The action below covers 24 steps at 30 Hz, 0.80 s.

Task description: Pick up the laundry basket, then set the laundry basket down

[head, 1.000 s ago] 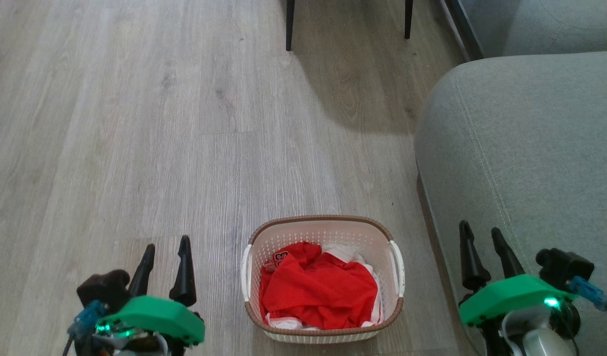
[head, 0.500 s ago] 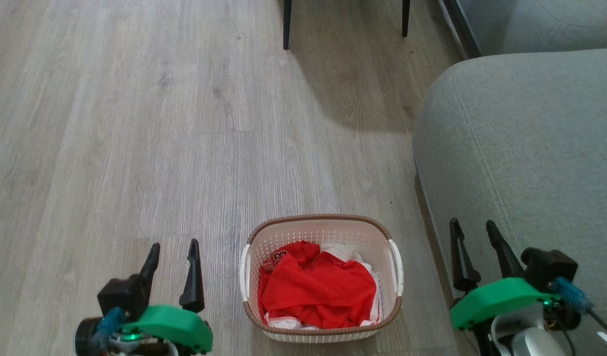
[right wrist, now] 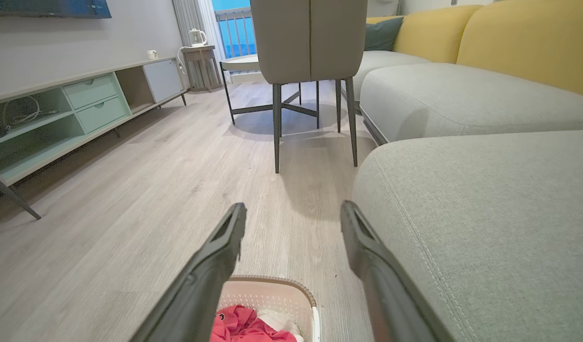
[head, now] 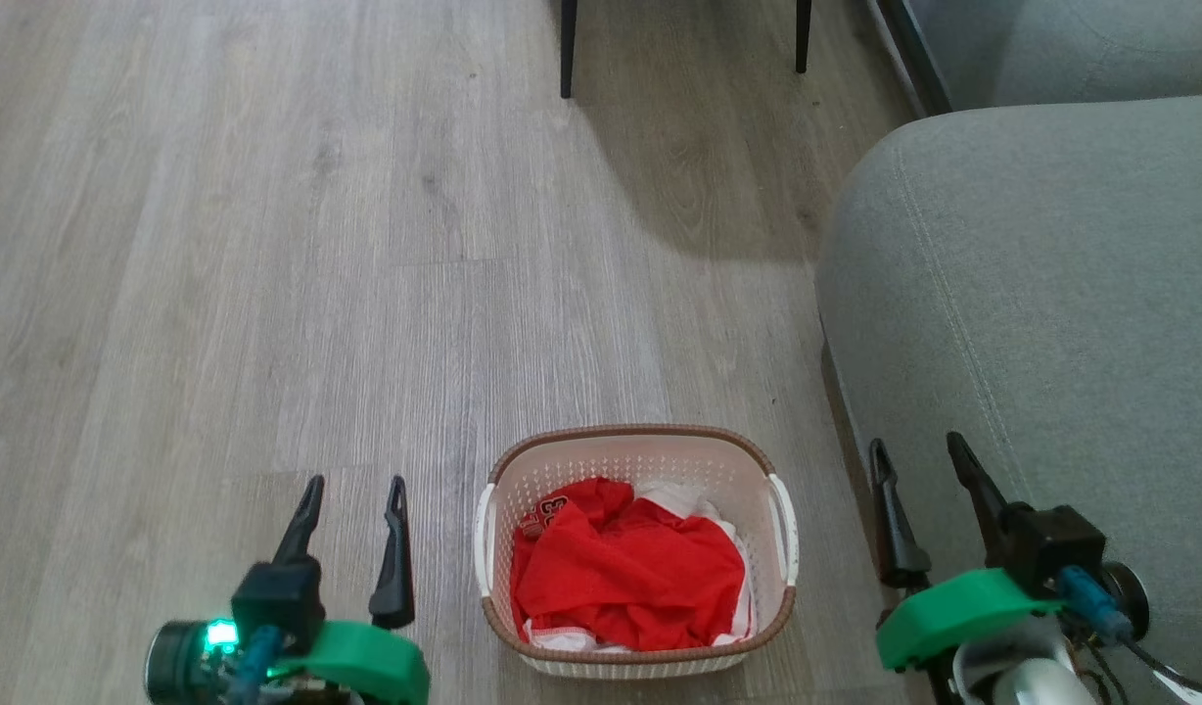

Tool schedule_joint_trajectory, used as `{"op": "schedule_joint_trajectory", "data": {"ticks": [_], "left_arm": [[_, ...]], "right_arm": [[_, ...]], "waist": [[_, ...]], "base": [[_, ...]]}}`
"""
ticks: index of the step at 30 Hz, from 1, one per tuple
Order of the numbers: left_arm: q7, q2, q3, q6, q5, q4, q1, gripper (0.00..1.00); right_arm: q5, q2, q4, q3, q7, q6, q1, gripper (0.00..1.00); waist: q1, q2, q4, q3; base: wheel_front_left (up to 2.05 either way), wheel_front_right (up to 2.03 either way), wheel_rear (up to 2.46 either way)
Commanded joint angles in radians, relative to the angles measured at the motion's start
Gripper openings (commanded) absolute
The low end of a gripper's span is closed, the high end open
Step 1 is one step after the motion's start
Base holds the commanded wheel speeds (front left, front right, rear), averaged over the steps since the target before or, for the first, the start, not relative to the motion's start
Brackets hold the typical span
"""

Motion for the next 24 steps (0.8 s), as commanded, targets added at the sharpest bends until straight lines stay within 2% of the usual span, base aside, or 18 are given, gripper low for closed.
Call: {"op": "schedule_joint_trajectory", "data": {"ticks": [1, 4, 24], "left_arm": [[-0.019, 0.012, 0.021, 0.011, 0.035, -0.036, -0.026, 1.0], [-0.025, 0.011, 0.019, 0.012, 0.063, -0.036, -0.024, 1.0], [-0.025, -0.001, 0.035, 0.0, 0.053, -0.014, -0.029, 1.0]], "right_arm": [[-0.034, -0.012, -0.042, 0.027, -0.016, 0.002, -0.023, 1.0], [-0.061, -0.013, -0.045, 0.031, -0.023, 0.002, -0.023, 1.0], [-0.061, -0.013, -0.041, 0.026, -0.023, 0.002, -0.028, 1.0]], "waist": [[0.0, 0.0, 0.0, 0.0], [0.0, 0.0, -0.001, 0.002], [0.0, 0.0, -0.002, 0.009]], "base": [[0.0, 0.0, 0.0], [0.0, 0.0, 0.0], [0.0, 0.0, 0.0]]}}
